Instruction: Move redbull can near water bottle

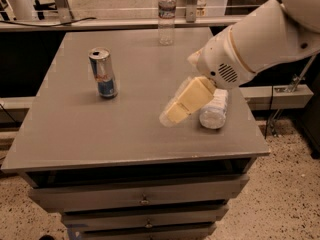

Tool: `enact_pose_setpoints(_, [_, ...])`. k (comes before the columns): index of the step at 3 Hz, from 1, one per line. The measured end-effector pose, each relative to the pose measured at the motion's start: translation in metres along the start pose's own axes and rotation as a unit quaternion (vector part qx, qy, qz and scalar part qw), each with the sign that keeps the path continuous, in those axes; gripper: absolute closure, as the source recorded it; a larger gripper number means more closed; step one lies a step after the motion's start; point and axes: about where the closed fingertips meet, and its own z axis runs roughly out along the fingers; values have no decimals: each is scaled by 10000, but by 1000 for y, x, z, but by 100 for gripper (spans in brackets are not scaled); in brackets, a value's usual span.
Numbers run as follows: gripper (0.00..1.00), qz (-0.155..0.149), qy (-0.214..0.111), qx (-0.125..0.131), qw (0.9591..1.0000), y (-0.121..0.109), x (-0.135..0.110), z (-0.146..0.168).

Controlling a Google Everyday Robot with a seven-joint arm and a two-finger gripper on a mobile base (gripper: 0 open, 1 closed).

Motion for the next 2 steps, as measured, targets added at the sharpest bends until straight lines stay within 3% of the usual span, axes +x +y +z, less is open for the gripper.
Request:
enact_pose_setpoints(1, [0, -12, -8, 3, 10000, 0, -1, 0])
enact_pose_setpoints(2, [0, -221, -297, -29, 9993, -8, -14, 25])
